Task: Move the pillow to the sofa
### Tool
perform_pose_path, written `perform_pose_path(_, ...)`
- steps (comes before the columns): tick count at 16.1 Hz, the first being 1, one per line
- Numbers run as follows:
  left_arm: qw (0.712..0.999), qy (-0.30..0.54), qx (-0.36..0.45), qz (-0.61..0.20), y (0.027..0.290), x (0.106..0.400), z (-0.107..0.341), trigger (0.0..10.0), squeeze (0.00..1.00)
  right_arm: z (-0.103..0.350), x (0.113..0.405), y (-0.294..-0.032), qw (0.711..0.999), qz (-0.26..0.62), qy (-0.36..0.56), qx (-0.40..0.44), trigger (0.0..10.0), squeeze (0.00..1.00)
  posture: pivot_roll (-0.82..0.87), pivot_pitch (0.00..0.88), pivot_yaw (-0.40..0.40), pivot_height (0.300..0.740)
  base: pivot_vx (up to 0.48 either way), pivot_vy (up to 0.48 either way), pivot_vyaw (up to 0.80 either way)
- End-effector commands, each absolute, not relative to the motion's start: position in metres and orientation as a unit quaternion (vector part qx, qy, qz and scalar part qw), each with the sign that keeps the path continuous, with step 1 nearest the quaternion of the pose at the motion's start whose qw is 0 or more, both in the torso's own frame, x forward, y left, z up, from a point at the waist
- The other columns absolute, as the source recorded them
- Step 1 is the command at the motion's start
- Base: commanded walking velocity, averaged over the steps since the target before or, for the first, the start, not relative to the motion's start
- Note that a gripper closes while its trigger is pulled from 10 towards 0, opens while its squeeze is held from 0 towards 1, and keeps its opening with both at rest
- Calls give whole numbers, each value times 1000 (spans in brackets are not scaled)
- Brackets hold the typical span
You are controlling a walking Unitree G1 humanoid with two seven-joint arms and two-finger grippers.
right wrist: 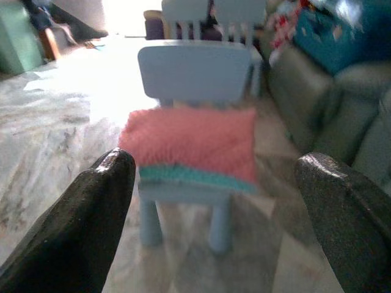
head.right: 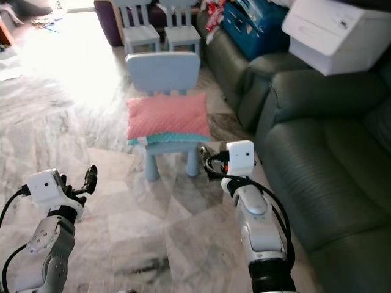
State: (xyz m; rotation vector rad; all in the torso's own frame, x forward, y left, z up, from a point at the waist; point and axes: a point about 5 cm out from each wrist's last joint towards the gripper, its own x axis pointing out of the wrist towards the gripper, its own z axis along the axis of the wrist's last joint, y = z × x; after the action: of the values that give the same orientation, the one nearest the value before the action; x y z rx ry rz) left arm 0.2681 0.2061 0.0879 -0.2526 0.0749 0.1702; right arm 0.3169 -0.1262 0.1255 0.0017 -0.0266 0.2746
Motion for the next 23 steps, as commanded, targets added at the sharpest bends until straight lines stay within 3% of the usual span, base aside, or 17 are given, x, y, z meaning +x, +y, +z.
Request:
perform_pose_path(1,987,37,-127,94,210,267,90,10000,0,133,315,-122,987,159,-32,19,10000,0,-108,101,-41,740,394,0,0)
perform_pose_path(11,986,43,-128,95,207,266,88,10000,0,134,311,-122,980,187,-8,59,10000,0,-110,106,-46,740,402,24,0)
perform_pose_path(15,986,48,-127,101,208,267,86,10000,0,132,312,-121,984,176,-10,20,10000,0,-112,105,-44,740,355,249,0)
perform_pose_path(23,983,61,-120,124,211,268,83,10000,0,135,312,-120,983,181,-8,21,10000,0,-112,107,-43,740,0,0,0)
